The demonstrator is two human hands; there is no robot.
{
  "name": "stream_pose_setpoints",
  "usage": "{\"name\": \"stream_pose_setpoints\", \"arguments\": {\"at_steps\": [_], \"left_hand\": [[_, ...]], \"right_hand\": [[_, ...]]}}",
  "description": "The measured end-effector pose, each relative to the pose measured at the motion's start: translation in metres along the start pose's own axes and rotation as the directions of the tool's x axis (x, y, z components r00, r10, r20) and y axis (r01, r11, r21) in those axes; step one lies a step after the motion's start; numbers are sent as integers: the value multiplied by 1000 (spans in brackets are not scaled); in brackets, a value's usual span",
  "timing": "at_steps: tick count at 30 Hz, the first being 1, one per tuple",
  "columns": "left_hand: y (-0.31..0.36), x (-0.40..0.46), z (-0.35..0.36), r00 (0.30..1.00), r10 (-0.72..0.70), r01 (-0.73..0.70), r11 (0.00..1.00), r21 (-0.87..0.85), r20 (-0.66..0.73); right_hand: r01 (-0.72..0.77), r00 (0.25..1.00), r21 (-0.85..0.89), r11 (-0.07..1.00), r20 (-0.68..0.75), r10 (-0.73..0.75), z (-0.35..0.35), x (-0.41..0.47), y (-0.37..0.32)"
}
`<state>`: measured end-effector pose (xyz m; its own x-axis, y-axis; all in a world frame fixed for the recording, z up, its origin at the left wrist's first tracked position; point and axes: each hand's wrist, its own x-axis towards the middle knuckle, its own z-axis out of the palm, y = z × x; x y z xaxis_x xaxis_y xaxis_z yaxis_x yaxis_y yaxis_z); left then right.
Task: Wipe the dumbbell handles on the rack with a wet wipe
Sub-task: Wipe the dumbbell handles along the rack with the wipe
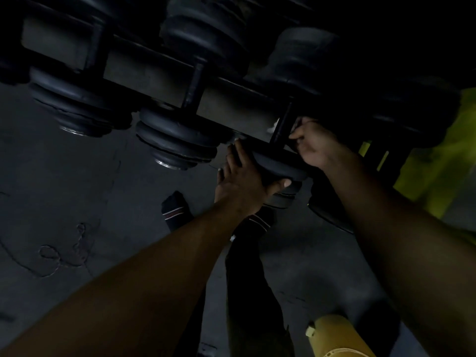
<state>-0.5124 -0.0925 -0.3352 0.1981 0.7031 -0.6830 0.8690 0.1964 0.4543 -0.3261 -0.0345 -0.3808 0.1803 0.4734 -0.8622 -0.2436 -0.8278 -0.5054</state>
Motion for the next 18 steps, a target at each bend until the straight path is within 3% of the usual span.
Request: {"name": "stream_pose_setpoints", "arguments": {"at_steps": [2, 4, 8, 13, 18], "left_hand": [[0, 0, 0, 1000, 6, -6, 1000, 6, -11], [-1, 0, 0, 1000, 6, -6, 1000, 12, -12], [-2, 0, 1, 1000, 5, -5, 1000, 14, -9], [0, 0, 0, 1000, -13, 13, 1000, 26, -6], [1, 0, -2, 1000, -22, 23, 1000, 17, -9]], "right_hand": [[30, 999, 189, 982, -38, -23, 3, 4, -4], [53, 998, 239, 970, -46, -44, 5, 4, -5], [87, 994, -69, 994, -54, -90, -1, -2, 1], [56, 998, -435, 899, 0, -63, -10, -9, 14], [204, 968, -562, 802, -6, -251, -15, -10, 27]]}}
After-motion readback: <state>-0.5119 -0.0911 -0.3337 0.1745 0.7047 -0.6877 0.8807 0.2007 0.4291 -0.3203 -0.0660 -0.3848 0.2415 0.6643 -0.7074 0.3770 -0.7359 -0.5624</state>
